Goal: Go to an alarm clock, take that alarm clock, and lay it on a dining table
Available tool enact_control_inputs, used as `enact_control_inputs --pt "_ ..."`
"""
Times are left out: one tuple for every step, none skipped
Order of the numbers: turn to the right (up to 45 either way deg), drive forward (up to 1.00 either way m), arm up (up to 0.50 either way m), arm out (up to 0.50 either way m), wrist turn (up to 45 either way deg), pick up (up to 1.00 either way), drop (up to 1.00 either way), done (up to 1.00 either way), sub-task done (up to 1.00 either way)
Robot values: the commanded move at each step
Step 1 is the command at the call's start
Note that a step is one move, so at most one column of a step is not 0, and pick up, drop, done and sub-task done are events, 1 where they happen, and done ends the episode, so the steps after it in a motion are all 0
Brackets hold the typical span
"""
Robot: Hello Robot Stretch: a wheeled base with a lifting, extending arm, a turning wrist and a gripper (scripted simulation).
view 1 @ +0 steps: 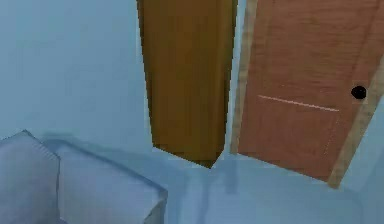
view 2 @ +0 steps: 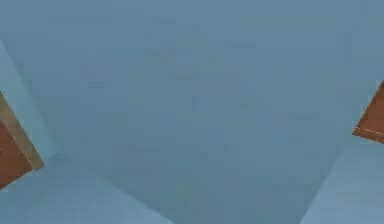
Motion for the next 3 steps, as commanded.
enact_control_inputs --pt "-45.0 0.0 0.0 0.0 0.0 0.0 0.0 0.0 0.0" --pt "-45.0 0.0 0.0 0.0 0.0 0.0 0.0 0.0 0.0" --pt "-45.0 0.0 0.0 0.0 0.0 0.0 0.0 0.0 0.0"
